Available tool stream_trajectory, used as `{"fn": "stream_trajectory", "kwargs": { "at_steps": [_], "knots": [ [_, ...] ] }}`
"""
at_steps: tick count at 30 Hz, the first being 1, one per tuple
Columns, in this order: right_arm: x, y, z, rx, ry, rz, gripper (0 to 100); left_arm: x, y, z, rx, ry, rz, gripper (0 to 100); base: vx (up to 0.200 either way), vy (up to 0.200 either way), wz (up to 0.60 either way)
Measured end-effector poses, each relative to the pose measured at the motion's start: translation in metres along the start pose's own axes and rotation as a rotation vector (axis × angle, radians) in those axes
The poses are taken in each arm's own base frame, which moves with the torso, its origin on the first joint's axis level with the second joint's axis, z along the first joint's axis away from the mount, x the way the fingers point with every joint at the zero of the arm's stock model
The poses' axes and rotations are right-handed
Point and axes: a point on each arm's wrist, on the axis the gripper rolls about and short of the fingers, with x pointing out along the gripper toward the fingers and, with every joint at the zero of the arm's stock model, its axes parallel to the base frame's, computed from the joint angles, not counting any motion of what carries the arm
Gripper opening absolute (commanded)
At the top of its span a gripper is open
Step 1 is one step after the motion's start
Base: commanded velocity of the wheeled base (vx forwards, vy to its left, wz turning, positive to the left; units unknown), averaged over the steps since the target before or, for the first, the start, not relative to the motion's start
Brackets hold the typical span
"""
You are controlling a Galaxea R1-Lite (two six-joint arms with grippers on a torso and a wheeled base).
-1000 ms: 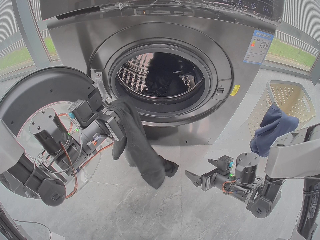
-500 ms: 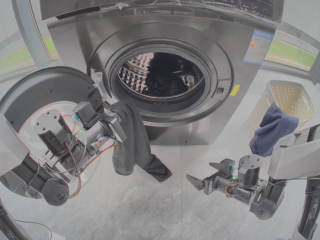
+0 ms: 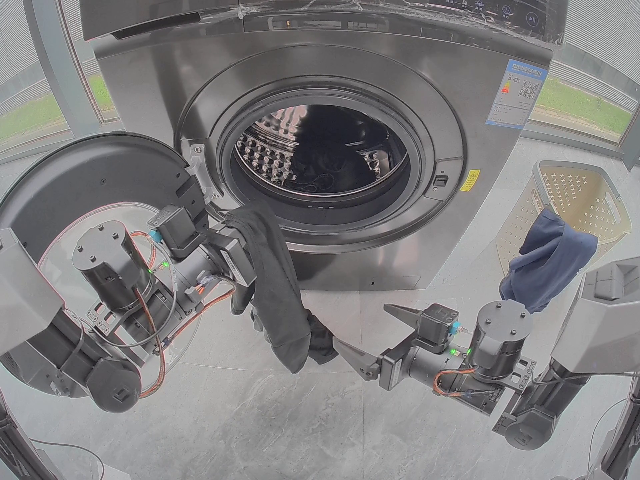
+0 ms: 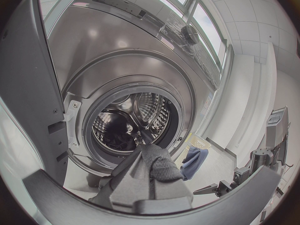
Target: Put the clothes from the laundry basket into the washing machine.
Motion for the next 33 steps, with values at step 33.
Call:
{"fn": "stream_trajectory", "kwargs": {
  "at_steps": [33],
  "knots": [
    [0.099,0.069,-0.006,-0.024,-0.013,0.155,100,0.003,0.000,-0.001,0.006,-0.006,0.014,0,0.000,0.000,0.00]
  ]
}}
